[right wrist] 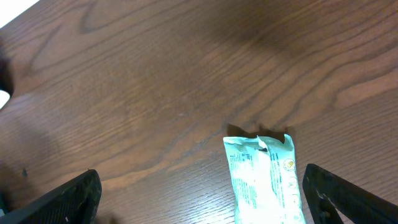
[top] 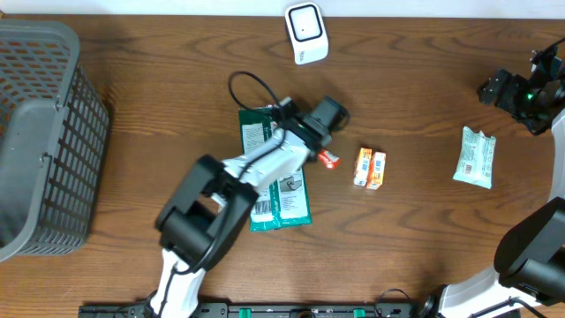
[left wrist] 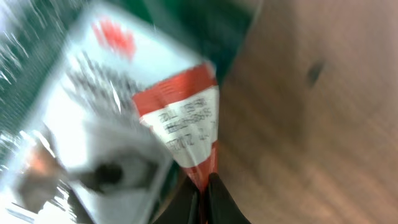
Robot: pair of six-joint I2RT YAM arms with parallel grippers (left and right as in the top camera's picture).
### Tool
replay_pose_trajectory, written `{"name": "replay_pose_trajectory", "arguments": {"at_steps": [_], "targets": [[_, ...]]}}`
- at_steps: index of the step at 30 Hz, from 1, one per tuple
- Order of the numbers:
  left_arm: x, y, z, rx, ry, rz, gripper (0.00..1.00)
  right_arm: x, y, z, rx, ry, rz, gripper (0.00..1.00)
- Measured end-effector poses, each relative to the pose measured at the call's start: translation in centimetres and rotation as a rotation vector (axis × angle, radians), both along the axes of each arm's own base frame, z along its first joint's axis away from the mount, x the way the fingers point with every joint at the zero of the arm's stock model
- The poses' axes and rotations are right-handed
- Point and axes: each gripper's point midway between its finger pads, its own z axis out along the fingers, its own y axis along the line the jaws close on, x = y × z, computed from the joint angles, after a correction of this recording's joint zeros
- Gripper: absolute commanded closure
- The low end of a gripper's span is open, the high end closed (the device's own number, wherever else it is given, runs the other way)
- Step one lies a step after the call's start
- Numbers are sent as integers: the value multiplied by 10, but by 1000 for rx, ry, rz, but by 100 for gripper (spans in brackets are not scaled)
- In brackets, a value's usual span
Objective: Scan the item barcode
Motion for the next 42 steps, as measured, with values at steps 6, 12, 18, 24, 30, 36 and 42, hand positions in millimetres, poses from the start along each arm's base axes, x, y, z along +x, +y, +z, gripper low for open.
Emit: {"name": "replay_pose_trajectory", "arguments": {"at_steps": [6, 12, 18, 24, 30, 36, 42], "targets": [[13, 14, 109, -58, -204, -39, 92, 0, 0, 0, 0, 0, 0, 1], [-12, -32, 167, -156, -321, -170, 92, 0, 0, 0, 0, 0, 0, 1], [-27, -105, 136, -259, -308, -302, 92, 0, 0, 0, 0, 0, 0, 1], [-45, -185, 121, -478, -338, -436, 92, 0, 0, 0, 0, 0, 0, 1], [-85, -238, 111, -590, -334, -548, 62, 0, 0, 0, 0, 0, 0, 1], [-119, -260, 103, -584, -316, -636, 21, 0, 0, 0, 0, 0, 0, 1], [-130, -273, 116, -526, -441, -786, 21, 0, 0, 0, 0, 0, 0, 1]]}}
